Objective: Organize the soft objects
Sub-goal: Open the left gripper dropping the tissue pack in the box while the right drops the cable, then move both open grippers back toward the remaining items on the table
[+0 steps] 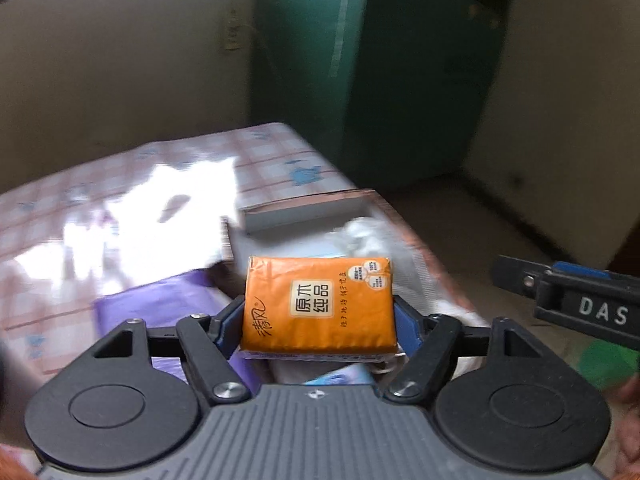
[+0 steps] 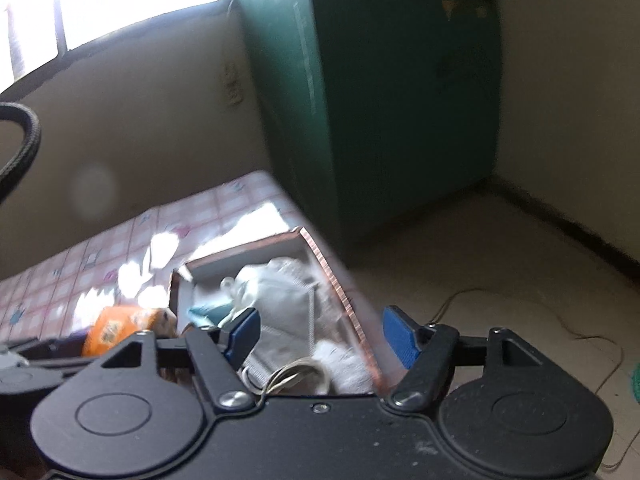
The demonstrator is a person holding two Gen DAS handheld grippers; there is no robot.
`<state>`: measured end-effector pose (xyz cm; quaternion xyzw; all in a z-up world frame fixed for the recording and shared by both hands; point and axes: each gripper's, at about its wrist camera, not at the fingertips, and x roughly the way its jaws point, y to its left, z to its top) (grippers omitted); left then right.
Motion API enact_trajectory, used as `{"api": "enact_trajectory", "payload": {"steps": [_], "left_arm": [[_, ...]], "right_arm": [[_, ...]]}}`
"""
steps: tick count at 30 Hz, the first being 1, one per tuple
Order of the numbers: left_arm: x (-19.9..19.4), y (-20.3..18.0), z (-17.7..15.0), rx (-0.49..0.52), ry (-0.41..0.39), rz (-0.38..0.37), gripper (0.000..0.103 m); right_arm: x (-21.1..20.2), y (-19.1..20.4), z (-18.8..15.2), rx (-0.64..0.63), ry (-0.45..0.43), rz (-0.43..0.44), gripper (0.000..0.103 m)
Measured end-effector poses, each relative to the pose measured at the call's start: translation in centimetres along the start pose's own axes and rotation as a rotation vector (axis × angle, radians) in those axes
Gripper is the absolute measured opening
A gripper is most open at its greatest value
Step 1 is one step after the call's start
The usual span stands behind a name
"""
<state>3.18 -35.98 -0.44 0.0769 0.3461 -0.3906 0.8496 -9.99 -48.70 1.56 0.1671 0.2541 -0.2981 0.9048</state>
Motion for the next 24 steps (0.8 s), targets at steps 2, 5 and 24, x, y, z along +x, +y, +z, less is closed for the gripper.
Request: {"api": "enact_trajectory", "payload": {"steps": [2,5,24], "left_arm": [[-0.1,-0.3,0.0,-0.001,-0.014,-0.038,0.095],[-0.5,-0.3,0.0,0.000,-0.029,-0.025,0.096],[-8.2,6.1,0.7,-0.045,-0.060,0.280,0.095]], "right_arm": [[-0.5,-0.1,0.2,-0.006,-0.018,-0.006,0.081],[-1.2,-0.1,0.5,-0.013,-0.034,-0.008,0.081],[-4.4,9.7,0.0,-0.148,-0.027,0.157,0.081]]}}
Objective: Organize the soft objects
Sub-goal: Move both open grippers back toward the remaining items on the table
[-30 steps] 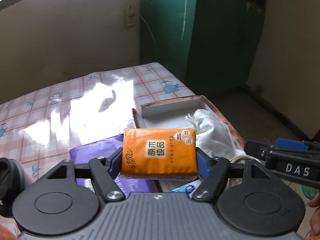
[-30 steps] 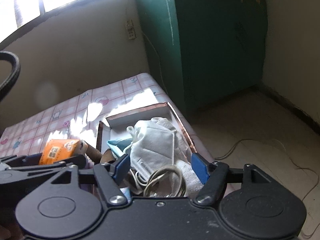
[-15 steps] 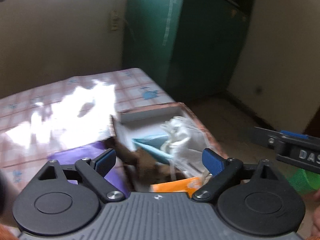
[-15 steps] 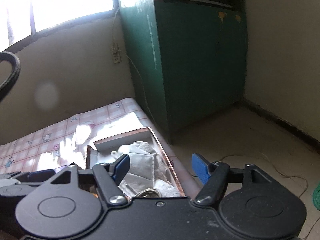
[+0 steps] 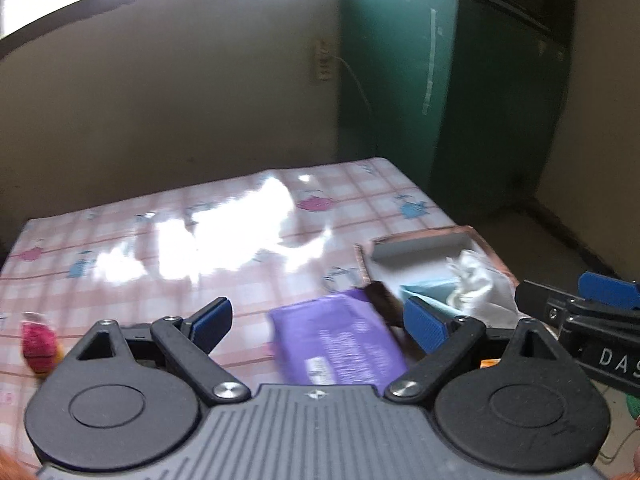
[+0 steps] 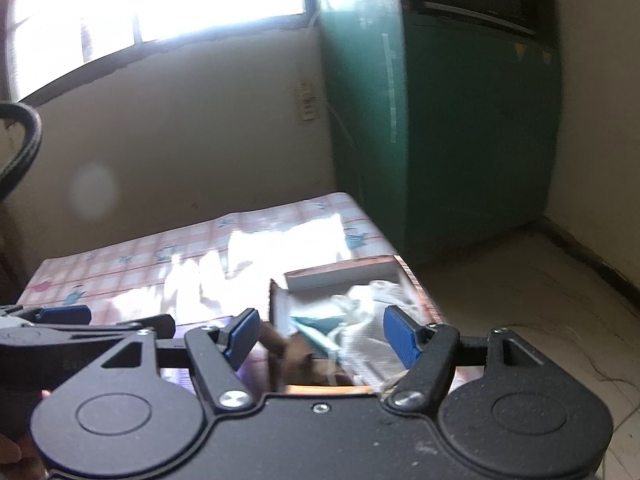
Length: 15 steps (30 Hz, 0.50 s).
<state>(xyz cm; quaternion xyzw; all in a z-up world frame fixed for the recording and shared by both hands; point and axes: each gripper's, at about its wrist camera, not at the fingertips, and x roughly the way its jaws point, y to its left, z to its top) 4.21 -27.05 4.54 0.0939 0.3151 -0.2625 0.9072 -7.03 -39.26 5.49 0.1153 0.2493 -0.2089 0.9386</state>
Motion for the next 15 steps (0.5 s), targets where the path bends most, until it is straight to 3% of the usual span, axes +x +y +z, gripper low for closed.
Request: {"api": "enact_trajectory", "payload": {"steps": [15], "left_arm": [[-3.3,8.1,-0.8,-0.120,-0.015,0.103,0.095]], "right_arm": [[-0.1,9.0,0.3,-0.105,0.006,0.128,0.081]]}}
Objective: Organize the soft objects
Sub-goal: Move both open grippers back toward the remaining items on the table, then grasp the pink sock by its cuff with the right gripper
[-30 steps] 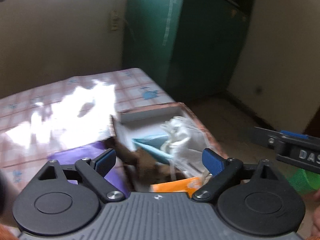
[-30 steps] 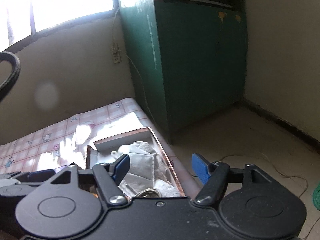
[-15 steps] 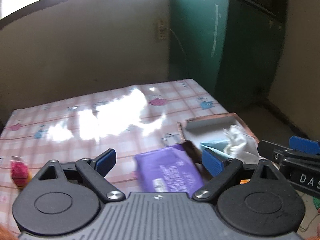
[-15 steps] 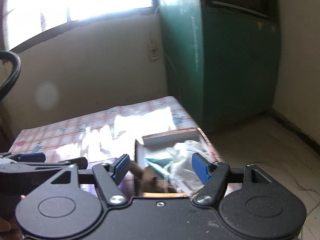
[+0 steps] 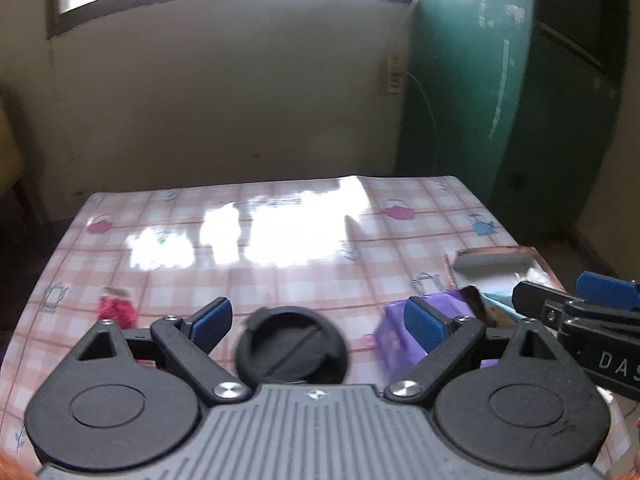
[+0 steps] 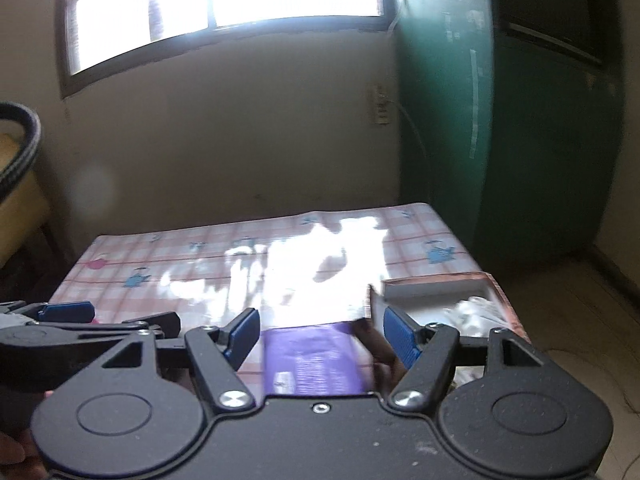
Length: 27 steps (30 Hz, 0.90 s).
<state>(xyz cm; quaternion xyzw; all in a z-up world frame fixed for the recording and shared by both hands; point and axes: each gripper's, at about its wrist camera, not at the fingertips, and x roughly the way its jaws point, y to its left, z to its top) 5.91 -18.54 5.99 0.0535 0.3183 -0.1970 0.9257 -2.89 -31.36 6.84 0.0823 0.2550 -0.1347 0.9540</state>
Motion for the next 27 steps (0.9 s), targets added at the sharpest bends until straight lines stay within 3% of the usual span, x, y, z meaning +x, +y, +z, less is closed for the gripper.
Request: {"api": "enact_trajectory", "payload": {"steps": [14,27], "left_arm": [[-0.8,8.8,-1.5,-0.124,0.009,0.110,0.095],[-0.2,20.5,-6.4,-0.261,0.086,0.321,0.095]], "right_arm": [[2.6,9.9,-0.3,-0.098,0.038,0.142,0.081],[8.6,22.0,-3.4,-0.169,0.156,0.317,0.081]]}}
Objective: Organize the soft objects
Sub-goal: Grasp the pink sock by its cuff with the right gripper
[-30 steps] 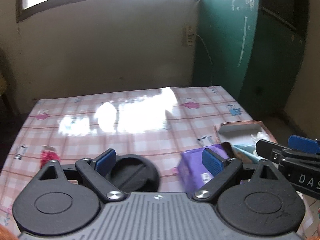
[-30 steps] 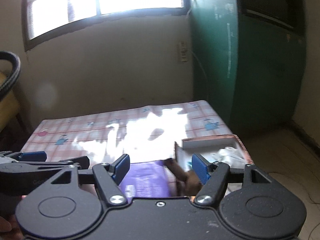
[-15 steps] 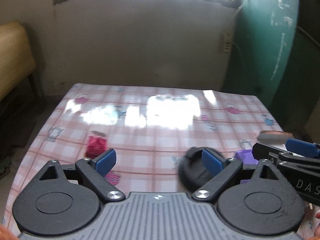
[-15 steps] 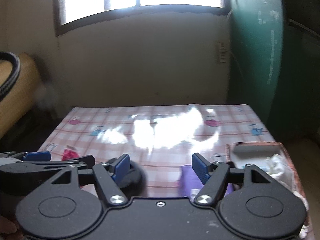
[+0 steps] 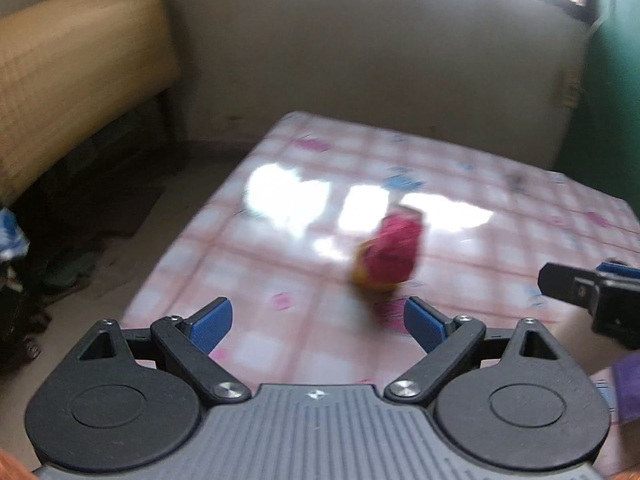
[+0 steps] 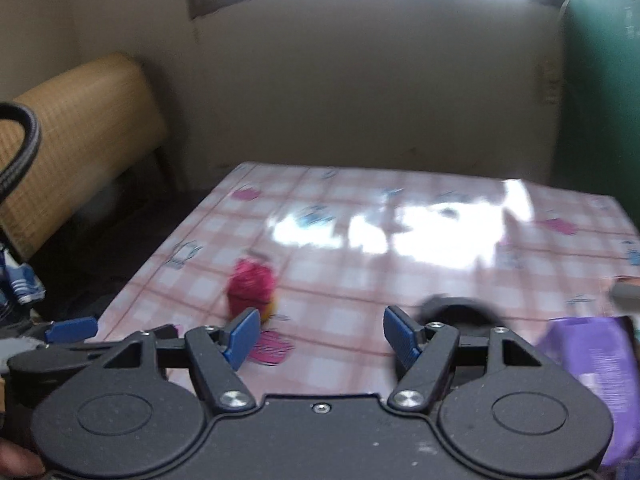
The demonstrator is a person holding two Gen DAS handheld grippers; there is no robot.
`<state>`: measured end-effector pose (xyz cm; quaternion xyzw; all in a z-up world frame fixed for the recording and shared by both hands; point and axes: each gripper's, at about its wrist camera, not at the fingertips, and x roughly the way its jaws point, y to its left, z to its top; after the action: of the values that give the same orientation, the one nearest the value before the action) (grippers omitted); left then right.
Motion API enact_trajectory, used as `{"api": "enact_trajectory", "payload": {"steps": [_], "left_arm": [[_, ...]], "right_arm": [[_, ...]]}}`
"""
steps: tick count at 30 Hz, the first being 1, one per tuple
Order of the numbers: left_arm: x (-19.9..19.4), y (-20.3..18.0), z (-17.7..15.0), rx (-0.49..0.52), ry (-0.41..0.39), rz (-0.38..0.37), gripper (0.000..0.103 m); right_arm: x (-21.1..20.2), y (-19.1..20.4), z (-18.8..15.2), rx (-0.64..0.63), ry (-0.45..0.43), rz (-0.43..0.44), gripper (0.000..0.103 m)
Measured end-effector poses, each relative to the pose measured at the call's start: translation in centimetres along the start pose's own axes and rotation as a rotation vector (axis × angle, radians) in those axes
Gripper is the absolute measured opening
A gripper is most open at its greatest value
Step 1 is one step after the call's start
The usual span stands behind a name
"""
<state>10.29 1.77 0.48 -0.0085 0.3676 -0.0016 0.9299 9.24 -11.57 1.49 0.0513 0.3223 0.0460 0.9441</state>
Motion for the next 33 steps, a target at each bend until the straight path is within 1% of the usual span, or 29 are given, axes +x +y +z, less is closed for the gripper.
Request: {"api": "enact_trajectory", "payload": {"steps": [5,7,10,15,17,19,20,21,22,23,24,25,26,28,29,31,33], "left_arm": [[1.5,3.8,-0.8,-0.053,0.025,0.030,0.095],[2.1,4.7,-0.8,-0.062,0.027,0.035,0.095],[2.9,5.4,-1.0,-0.070,0.030,0.027,0.095],[4.4,5.9,-1.5,-0.075,0.042,0.007,0.095],[5.0,5.9,-1.6,-0.073,0.047,0.000,0.095],[5.6,5.8,-1.6,-0.075,0.053,0.000,0.095],[5.8,5.7,-1.7,-0.076,0.055,-0.002,0.095],[6.1,5.6,-1.6,-0.077,0.057,-0.004,0.095],[6.3,5.5,-1.6,-0.076,0.058,-0.006,0.095],[6.6,5.3,-1.5,-0.073,0.059,-0.010,0.095],[6.8,5.1,-1.4,-0.070,0.056,-0.017,0.095],[7.1,4.8,-1.2,-0.064,0.052,-0.025,0.095],[7.5,4.4,-1.1,-0.058,0.049,-0.033,0.095],[8.1,3.5,-0.6,-0.043,0.040,-0.047,0.095],[8.4,2.9,-0.3,-0.034,0.033,-0.054,0.095],[9.3,1.6,0.5,-0.018,0.024,-0.071,0.096],[10.4,-0.1,1.2,0.008,0.021,-0.093,0.096]], "right_arm": [[5.4,2.6,0.1,0.023,0.053,0.050,0.082],[7.7,3.4,0.3,0.033,0.075,0.044,0.082],[10.7,4.3,0.8,0.041,0.082,0.025,0.082],[15.5,3.7,1.5,0.143,0.146,-0.005,0.085],[16.9,3.9,1.3,0.126,0.161,-0.018,0.085],[17.6,4.0,1.1,0.105,0.169,-0.007,0.079],[17.5,4.0,1.1,0.099,0.160,0.002,0.054],[17.3,4.3,1.2,0.072,0.165,-0.030,0.031],[17.0,4.5,1.3,0.047,0.154,-0.057,0.032],[16.3,4.4,1.3,0.041,0.132,-0.052,0.029],[15.4,4.3,1.4,0.037,0.108,-0.044,0.024],[14.5,4.3,1.6,0.023,0.089,-0.057,0.022],[13.2,4.1,1.8,0.019,0.059,-0.065,0.022],[10.8,3.6,2.2,0.023,0.010,-0.053,0.022],[9.5,3.4,2.3,0.012,-0.017,-0.064,0.022],[7.3,2.8,2.5,-0.005,-0.058,-0.066,0.022],[5.7,1.7,2.5,0.012,-0.076,-0.074,0.022]]}}
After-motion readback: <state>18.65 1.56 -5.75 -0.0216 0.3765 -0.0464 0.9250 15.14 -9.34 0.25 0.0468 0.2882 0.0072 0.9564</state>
